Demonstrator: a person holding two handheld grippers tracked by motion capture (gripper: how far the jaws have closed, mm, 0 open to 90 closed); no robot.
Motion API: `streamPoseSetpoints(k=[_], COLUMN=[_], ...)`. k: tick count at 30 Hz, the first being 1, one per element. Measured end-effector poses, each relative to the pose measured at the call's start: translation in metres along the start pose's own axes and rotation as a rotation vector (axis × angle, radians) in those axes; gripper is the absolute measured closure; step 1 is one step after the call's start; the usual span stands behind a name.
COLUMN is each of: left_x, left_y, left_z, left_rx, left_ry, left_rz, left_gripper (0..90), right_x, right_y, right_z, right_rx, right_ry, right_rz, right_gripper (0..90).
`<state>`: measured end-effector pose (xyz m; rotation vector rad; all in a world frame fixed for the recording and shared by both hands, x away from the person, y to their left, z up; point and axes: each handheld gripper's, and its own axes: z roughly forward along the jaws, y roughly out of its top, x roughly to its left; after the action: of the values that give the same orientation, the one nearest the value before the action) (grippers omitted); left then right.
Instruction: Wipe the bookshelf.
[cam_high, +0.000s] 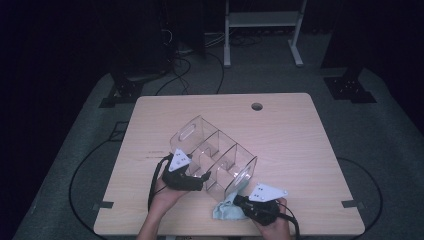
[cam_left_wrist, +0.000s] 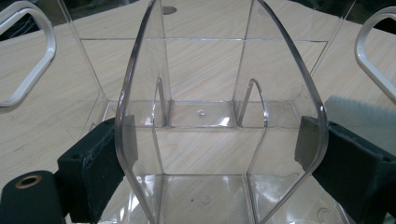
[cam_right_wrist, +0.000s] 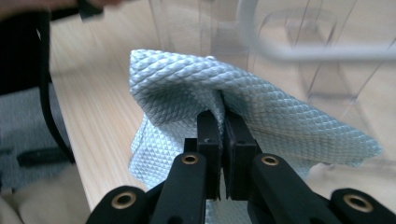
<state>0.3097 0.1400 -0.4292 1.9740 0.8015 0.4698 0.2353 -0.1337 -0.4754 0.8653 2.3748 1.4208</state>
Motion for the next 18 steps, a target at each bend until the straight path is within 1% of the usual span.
streamPoseSetpoints(k=[2, 3, 4, 6, 9, 12, 14, 15, 16, 17, 18], left_x=[0.0, 0.001, 0.001, 0.001, 0.0, 0.0, 0.0, 0.0, 0.0, 0.0, 0.0], left_y=[0.0, 0.0, 0.0, 0.0, 0.0, 0.0, 0.0, 0.0, 0.0, 0.0, 0.0], left_z=[0.0, 0.0, 0.0, 0.0, 0.0, 0.0, 0.0, 0.0, 0.0, 0.0, 0.0], left_rx=[0.002, 0.004, 0.003, 0.001, -0.001, 0.002, 0.001, 0.001, 0.001, 0.002, 0.003], left_ry=[-0.002, -0.002, -0.003, -0.003, 0.001, 0.002, 0.001, 0.001, 0.0, -0.001, -0.003], left_rz=[0.001, 0.002, 0.001, -0.002, -0.002, -0.002, -0.003, -0.003, -0.003, -0.002, -0.001], left_gripper=[9.5, 9.5, 9.5, 9.5, 9.6, 9.6, 9.6, 9.6, 9.6, 9.6, 9.7], right_x=[0.0, -0.001, -0.002, -0.003, -0.008, -0.015, -0.017, -0.015, -0.013, -0.009, -0.006], right_y=[-0.006, -0.008, -0.009, -0.009, -0.008, -0.008, -0.008, -0.008, -0.008, -0.006, -0.006], right_z=[0.006, 0.008, 0.009, 0.009, 0.007, 0.006, 0.005, 0.004, 0.003, 0.003, 0.003], right_rx=[0.028, 0.035, 0.035, 0.036, 0.038, 0.033, 0.026, 0.022, 0.018, 0.013, 0.011], right_ry=[0.002, 0.013, 0.021, 0.022, -0.002, -0.019, -0.024, -0.022, -0.008, 0.017, 0.029], right_rz=[-0.004, 0.012, 0.02, 0.017, 0.003, 0.016, 0.028, 0.036, 0.035, 0.028, 0.018], right_gripper=[86.5, 86.5, 86.5, 86.5, 86.5, 86.4, 86.4, 86.4, 86.4, 86.4, 86.4])
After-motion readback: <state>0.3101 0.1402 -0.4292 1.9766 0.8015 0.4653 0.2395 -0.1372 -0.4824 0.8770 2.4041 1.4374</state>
